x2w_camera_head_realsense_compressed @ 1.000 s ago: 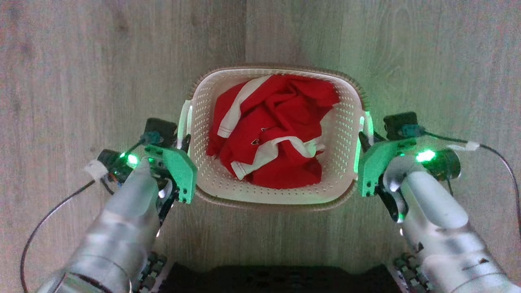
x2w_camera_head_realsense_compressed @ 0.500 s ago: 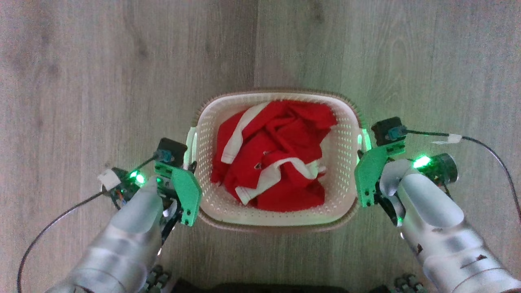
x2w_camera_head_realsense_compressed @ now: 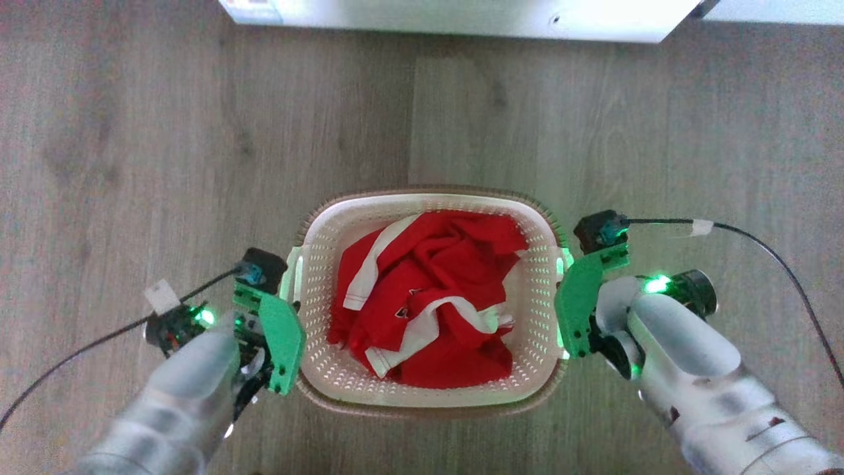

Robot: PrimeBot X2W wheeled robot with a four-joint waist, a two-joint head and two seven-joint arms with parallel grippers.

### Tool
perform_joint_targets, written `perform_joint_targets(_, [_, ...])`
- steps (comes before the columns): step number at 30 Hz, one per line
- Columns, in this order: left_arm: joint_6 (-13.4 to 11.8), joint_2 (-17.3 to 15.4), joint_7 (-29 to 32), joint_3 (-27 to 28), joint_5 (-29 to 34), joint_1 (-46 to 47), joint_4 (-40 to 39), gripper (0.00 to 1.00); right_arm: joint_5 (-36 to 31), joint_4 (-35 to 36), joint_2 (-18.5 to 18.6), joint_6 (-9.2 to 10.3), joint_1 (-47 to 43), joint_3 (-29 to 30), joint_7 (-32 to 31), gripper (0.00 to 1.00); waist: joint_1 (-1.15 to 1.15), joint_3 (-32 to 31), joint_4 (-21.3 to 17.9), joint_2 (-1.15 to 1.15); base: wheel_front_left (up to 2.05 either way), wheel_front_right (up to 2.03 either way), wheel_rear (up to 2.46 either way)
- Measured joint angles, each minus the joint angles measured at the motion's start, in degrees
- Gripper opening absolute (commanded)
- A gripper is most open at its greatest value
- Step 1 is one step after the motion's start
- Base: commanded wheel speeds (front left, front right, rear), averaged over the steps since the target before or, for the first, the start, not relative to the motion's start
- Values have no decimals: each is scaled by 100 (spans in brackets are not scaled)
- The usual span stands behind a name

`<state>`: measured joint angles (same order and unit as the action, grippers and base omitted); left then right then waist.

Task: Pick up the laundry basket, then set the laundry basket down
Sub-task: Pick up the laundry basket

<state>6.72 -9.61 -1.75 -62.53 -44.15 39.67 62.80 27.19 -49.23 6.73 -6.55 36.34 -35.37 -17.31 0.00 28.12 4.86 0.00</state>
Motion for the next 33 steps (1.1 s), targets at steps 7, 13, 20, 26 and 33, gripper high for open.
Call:
perform_joint_targets(7, [0,-427,364,-487,-565,4,-533,0,521,411,229,1,-12,-505,-491,0,0,-398,-83,0,0,0,0])
perform_joint_targets(13, [0,-748,735,-781,-990,5,-1022,0,888,851,481,3,-26,-813,-994,0,0,-636,-89,0,0,0,0])
perform_joint_targets(20, [-1,-1123,1136,-972,-1339,2,-1560,0,1193,1330,668,8,-101,-923,-1446,0,0,-937,-100,0,0,0,0])
perform_joint_targets(26, [-3,-1414,1495,-1085,-1557,-52,-1995,0,1321,1617,758,8,-264,-951,-1727,0,0,-1168,-140,0,0,0,0])
perform_joint_targets(33, [-3,-1696,1786,-1120,-1700,-109,-2393,0,1371,1840,809,8,-396,-965,-1925,0,0,-1414,-203,0,0,0,0])
